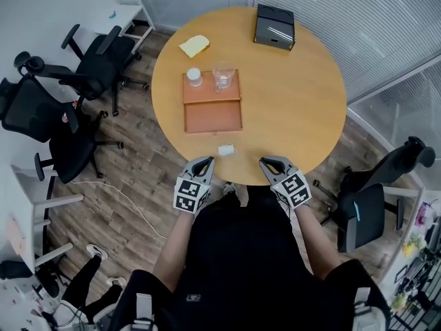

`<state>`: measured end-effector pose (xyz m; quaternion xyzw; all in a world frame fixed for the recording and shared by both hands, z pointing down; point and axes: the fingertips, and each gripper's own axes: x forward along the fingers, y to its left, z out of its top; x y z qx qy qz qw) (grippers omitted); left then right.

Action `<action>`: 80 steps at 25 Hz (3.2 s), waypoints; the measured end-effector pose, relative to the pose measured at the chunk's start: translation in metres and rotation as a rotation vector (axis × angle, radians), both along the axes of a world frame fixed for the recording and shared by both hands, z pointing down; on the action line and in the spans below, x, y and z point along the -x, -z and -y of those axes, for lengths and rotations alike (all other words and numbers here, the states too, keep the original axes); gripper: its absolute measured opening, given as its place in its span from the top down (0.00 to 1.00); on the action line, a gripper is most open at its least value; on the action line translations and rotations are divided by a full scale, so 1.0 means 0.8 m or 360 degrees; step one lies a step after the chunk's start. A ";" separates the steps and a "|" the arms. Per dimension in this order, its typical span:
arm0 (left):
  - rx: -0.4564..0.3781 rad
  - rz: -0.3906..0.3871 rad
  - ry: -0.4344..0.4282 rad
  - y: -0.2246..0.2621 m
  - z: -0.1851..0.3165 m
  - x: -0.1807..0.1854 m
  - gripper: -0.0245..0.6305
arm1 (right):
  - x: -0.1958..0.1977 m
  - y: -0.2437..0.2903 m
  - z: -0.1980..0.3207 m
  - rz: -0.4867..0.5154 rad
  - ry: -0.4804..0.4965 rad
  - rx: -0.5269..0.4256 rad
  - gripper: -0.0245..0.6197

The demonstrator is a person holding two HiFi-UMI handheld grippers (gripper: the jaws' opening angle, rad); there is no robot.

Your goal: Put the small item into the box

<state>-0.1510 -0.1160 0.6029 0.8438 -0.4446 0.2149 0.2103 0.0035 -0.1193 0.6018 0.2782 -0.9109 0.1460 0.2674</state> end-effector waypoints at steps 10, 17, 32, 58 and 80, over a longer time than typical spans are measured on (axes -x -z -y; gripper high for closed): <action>0.0138 0.0061 -0.0090 -0.041 0.017 -0.013 0.95 | 0.011 -0.012 0.038 -0.0008 0.0102 0.0042 0.94; 0.0218 0.0027 -0.0195 -0.070 0.021 -0.024 0.95 | 0.015 -0.016 0.050 0.0000 0.0140 0.0082 0.94; 0.0342 0.0098 -0.0281 -0.118 0.047 -0.038 0.74 | 0.043 -0.022 0.037 -0.0029 0.0292 0.0118 0.94; 0.0489 0.0525 -0.0640 -0.169 0.059 -0.064 0.63 | 0.011 -0.052 0.032 -0.0076 0.0262 0.0241 0.94; 0.0440 0.0257 -0.0409 -0.144 0.075 -0.063 0.69 | 0.014 -0.047 0.043 -0.0054 0.0227 0.0202 0.94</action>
